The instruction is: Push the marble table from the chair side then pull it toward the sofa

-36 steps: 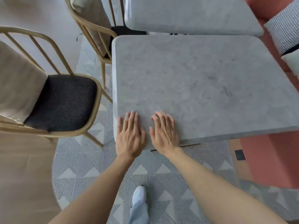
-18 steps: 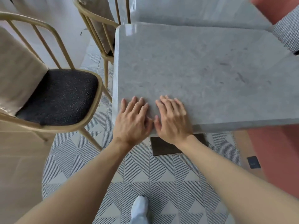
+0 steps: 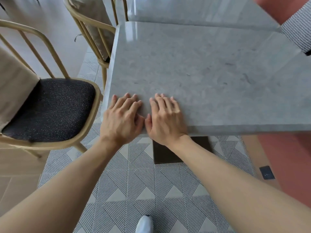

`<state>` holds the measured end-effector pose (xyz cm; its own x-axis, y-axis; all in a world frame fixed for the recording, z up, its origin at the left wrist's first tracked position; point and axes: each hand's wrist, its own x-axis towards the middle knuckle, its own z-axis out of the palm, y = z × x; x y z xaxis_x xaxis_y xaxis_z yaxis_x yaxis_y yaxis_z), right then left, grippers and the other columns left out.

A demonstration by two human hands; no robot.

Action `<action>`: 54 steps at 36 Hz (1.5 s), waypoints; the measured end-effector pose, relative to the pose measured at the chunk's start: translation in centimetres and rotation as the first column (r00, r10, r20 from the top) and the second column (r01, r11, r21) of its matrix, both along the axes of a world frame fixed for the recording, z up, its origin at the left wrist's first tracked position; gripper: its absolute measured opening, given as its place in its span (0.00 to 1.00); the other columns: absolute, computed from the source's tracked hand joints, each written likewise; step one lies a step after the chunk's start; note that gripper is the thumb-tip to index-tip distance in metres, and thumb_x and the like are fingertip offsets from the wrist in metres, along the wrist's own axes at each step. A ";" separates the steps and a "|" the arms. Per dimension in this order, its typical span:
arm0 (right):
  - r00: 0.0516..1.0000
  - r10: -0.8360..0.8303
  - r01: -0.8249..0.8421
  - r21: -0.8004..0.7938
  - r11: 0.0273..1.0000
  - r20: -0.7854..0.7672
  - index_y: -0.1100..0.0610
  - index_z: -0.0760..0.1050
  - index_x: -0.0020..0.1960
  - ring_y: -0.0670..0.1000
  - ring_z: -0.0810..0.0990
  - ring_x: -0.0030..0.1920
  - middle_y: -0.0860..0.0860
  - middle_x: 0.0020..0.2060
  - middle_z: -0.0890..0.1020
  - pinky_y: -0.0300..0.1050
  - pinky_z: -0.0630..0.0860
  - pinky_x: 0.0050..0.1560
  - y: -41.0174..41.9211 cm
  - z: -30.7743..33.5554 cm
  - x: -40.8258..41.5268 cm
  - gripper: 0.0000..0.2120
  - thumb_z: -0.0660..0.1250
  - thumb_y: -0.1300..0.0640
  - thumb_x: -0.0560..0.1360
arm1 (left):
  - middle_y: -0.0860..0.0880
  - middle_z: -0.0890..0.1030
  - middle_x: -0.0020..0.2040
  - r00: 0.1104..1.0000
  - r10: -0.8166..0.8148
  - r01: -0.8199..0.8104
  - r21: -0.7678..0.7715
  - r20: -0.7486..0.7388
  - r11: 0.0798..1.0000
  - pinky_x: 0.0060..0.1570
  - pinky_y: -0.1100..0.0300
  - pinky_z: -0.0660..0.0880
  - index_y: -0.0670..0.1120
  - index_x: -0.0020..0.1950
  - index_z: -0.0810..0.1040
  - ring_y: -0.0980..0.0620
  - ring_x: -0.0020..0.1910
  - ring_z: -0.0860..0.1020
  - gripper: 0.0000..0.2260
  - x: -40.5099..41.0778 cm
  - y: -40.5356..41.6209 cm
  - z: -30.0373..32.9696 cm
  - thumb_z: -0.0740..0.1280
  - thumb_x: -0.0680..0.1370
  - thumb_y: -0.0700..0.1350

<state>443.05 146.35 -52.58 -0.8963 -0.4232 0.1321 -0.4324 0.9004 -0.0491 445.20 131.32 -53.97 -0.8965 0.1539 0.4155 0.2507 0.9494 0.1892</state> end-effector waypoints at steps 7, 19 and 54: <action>1.000 -0.011 0.011 -0.019 1.000 0.001 0.65 0.70 0.71 0.62 0.70 0.73 0.63 0.71 0.73 0.62 0.63 0.73 -0.7 0.1 -0.8 0.32 0.47 0.48 0.75 | 0.40 0.83 0.60 0.999 -0.006 0.006 -0.006 0.037 1.000 0.61 0.39 0.73 0.38 0.56 0.83 0.37 0.60 0.80 0.19 -0.8 -0.5 0.7 0.60 0.75 0.47; 0.999 -0.007 0.003 -0.061 0.998 -0.054 0.65 0.73 0.69 0.62 0.72 0.71 0.64 0.68 0.75 0.62 0.65 0.71 -0.8 -0.4 -0.9 0.31 0.49 0.49 0.75 | 0.41 0.83 0.60 1.000 0.002 -0.002 0.000 0.018 1.000 0.62 0.39 0.73 0.39 0.57 0.83 0.38 0.61 0.80 0.18 -0.9 -0.9 0.5 0.61 0.74 0.47; 0.952 -0.285 0.293 -0.071 0.953 0.112 0.59 0.75 0.61 0.58 0.78 0.59 0.55 0.60 0.78 0.52 0.75 0.57 31.2 31.2 2.9 0.16 0.56 0.53 0.81 | 0.44 0.76 0.65 0.968 -0.172 0.151 0.123 0.185 0.981 0.51 0.49 0.76 0.45 0.68 0.73 0.40 0.58 0.79 0.18 -2.3 24.7 30.4 0.59 0.82 0.52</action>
<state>445.93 177.53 -21.35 -0.9890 -0.1350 0.0610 -0.1432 0.9765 -0.1609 442.91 155.98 -23.61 -0.9282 0.2675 0.2586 0.3478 0.8706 0.3479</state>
